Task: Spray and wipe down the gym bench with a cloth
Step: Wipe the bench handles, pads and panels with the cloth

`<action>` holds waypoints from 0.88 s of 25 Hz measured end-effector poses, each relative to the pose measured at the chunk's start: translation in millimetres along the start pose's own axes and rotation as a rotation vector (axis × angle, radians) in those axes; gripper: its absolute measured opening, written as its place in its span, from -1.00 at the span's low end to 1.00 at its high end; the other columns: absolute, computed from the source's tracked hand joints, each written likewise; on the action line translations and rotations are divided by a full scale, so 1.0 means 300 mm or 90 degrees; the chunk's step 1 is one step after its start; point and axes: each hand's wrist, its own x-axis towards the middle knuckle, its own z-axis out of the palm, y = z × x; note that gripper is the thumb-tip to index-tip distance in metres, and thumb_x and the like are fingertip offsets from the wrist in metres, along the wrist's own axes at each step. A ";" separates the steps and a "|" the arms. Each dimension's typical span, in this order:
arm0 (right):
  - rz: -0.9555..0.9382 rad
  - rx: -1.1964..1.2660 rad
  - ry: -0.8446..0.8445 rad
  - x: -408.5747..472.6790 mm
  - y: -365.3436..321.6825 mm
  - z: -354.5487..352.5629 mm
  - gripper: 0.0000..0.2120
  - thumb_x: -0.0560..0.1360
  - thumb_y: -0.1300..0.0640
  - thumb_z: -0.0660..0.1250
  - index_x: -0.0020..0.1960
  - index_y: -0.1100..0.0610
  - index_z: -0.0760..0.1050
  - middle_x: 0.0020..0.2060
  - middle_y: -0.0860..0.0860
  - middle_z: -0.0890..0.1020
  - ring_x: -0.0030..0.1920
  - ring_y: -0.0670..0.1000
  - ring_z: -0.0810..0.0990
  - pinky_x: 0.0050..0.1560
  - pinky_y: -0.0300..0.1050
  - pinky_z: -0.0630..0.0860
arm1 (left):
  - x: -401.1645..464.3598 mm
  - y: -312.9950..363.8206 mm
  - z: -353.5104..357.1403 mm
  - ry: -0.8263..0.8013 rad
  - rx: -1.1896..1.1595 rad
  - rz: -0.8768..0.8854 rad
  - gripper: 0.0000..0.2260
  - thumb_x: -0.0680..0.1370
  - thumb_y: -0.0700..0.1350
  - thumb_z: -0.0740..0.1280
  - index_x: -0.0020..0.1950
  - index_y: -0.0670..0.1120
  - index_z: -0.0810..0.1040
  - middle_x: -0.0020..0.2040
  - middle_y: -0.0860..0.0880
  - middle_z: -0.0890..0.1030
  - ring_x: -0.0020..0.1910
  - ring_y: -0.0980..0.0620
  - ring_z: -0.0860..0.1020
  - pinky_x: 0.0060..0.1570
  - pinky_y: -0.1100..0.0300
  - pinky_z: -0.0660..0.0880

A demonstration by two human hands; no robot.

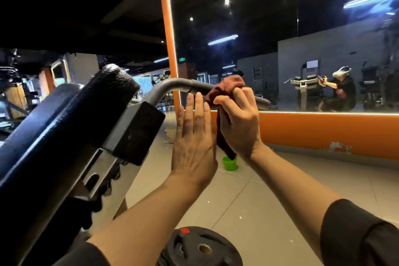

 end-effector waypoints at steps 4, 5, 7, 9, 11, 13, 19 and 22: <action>0.131 -0.065 -0.132 0.060 0.030 -0.069 -0.89 0.38 0.42 0.39 -0.20 0.24 0.55 -0.20 0.19 0.60 -0.23 0.21 0.51 -0.26 -0.06 0.41 | -0.080 0.032 -0.121 0.036 -0.098 0.010 -0.40 0.45 -0.32 -0.10 0.52 -0.32 0.01 0.53 -0.35 0.04 0.53 -0.28 -0.02 0.48 -0.17 0.06; 0.184 -0.077 -0.128 0.053 0.029 -0.105 -0.88 0.37 0.44 0.38 -0.18 0.25 0.56 -0.18 0.20 0.61 -0.22 0.22 0.53 -0.27 -0.09 0.40 | -0.098 0.038 -0.152 0.036 -0.115 0.022 -0.40 0.45 -0.31 -0.10 0.52 -0.32 0.07 0.53 -0.33 0.08 0.53 -0.27 0.01 0.47 -0.16 0.04; 0.159 -0.078 -0.113 0.048 -0.018 -0.184 -0.91 0.40 0.41 0.37 -0.12 0.29 0.57 -0.13 0.23 0.63 -0.17 0.22 0.56 -0.24 -0.11 0.46 | -0.124 0.042 -0.214 0.044 -0.135 0.069 -0.45 0.49 -0.22 -0.08 0.49 -0.31 0.22 0.50 -0.30 0.21 0.52 -0.24 0.09 0.43 -0.14 0.04; 0.105 -0.037 -0.093 0.097 -0.106 -0.249 -0.93 0.43 0.37 0.35 -0.10 0.31 0.57 -0.08 0.25 0.64 -0.11 0.23 0.59 -0.15 -0.10 0.50 | -0.127 0.035 -0.275 0.072 -0.141 0.129 -0.49 0.50 -0.18 -0.02 0.43 -0.28 0.32 0.45 -0.27 0.33 0.50 -0.24 0.18 0.38 -0.08 0.21; 0.106 0.030 -0.074 0.179 -0.194 -0.301 -0.90 0.40 0.41 0.34 -0.09 0.30 0.57 -0.07 0.23 0.63 -0.06 0.21 0.59 -0.09 -0.02 0.56 | -0.111 0.031 -0.349 0.098 -0.190 0.111 -0.49 0.47 -0.16 0.14 0.42 -0.26 0.33 0.41 -0.26 0.37 0.47 -0.26 0.24 0.30 -0.05 0.37; 0.144 0.132 -0.082 0.255 -0.275 -0.353 -0.79 0.35 0.43 0.32 -0.03 0.29 0.54 -0.05 0.14 0.62 -0.02 0.10 0.59 -0.02 0.02 0.56 | -0.095 0.022 -0.429 0.117 -0.260 0.021 -0.45 0.45 -0.18 0.23 0.44 -0.24 0.30 0.41 -0.26 0.36 0.44 -0.28 0.27 0.30 -0.10 0.38; 0.375 0.313 -0.166 0.360 -0.545 -0.434 -0.78 0.46 0.40 0.33 0.01 0.15 0.42 -0.09 0.06 0.56 -0.03 -0.01 0.58 -0.11 -0.26 0.55 | -0.160 -0.114 -0.663 0.038 -0.426 -0.073 -0.32 0.46 -0.34 0.32 0.54 -0.09 0.19 0.52 -0.16 0.11 0.39 -0.14 0.31 0.34 0.06 0.36; 0.402 0.361 -0.196 0.398 -0.654 -0.410 -0.80 0.47 0.37 0.31 -0.07 0.08 0.44 -0.12 0.07 0.57 -0.05 0.04 0.58 -0.08 -0.10 0.58 | -0.198 -0.254 -0.753 -0.010 -0.432 -0.054 -0.21 0.38 -0.41 0.37 0.54 -0.04 0.19 0.54 -0.11 0.08 0.46 -0.11 0.23 0.42 0.09 0.30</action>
